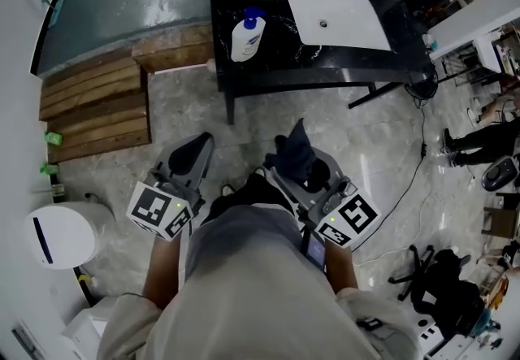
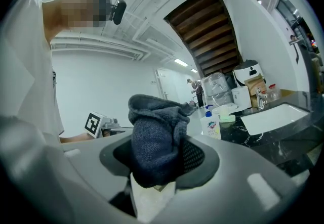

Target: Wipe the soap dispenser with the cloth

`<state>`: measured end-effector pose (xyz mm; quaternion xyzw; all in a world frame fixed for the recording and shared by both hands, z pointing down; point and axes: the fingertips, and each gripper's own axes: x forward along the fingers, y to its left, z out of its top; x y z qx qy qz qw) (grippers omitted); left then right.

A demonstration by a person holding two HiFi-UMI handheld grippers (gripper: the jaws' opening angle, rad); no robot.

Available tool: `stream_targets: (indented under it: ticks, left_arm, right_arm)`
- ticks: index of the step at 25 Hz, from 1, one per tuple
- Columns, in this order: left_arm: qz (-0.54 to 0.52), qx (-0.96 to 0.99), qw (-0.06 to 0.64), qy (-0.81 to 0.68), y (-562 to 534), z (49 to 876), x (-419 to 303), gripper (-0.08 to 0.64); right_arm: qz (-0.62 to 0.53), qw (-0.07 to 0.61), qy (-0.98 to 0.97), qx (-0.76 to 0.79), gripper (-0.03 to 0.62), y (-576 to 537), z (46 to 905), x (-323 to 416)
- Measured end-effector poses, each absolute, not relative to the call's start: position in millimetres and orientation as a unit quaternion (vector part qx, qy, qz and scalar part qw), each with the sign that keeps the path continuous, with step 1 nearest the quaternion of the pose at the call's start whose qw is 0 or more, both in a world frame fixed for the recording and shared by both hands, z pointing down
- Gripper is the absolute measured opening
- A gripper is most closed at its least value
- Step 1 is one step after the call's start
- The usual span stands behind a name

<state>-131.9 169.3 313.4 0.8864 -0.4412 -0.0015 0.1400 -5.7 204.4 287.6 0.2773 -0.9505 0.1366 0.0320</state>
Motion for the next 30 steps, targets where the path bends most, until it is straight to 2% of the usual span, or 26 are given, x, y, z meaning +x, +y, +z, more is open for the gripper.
stream_targets:
  ticks: [17,30]
  left_arm:
    - [0.021,0.904,0.130,-0.407,94,317,-122,0.008]
    - [0.047,0.911,0.118,-0.391,13,324,-99,0.009]
  right_arm:
    - [0.140,0.016,-0.947,0.287,0.173,134,297,-19]
    - [0.149,0.015,-0.938,0.313,0.175,72,301,2]
